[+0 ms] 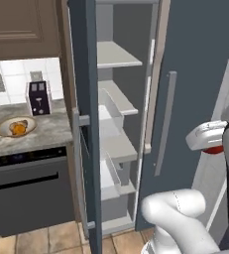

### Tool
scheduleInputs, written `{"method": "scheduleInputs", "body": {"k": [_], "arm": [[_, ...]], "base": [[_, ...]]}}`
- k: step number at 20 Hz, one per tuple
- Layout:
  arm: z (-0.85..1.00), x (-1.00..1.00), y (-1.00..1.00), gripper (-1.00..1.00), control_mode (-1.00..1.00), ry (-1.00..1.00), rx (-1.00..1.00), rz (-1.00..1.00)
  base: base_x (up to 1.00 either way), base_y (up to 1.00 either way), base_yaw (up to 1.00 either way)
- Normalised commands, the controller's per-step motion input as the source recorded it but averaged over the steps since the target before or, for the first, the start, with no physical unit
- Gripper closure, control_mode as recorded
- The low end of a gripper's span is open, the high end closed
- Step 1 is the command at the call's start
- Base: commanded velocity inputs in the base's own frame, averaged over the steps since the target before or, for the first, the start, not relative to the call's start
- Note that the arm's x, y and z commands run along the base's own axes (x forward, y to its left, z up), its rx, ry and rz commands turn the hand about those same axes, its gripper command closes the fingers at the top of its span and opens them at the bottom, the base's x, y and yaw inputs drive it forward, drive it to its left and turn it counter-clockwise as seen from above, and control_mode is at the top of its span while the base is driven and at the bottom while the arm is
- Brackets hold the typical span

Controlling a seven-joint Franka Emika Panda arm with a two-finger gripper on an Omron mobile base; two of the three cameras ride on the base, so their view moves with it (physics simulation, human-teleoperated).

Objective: Take the bell pepper, chicken drumstick, and orange from the freezer and place them in the bowl on the counter.

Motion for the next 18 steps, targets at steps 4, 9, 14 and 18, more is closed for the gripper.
{"method": "scheduleInputs", "body": {"k": [4, 9, 14, 18], "arm": [[0.0, 0.0, 0.0, 1.0, 1.0, 0.0, 0.0, 0.0], [0.0, 0.0, 0.0, 1.0, 1.0, 0.0, 0.0, 0.0], [0.0, 0.0, 0.0, 1.0, 1.0, 0.0, 0.0, 0.0], [0.0, 0.0, 0.0, 1.0, 1.0, 0.0, 0.0, 0.0]], "base": [[-0.14, 0.91, -0.12], [-0.28, 0.78, -0.03], [-0.48, 0.26, 0.01], [-0.74, 0.0, 0.04]]}}
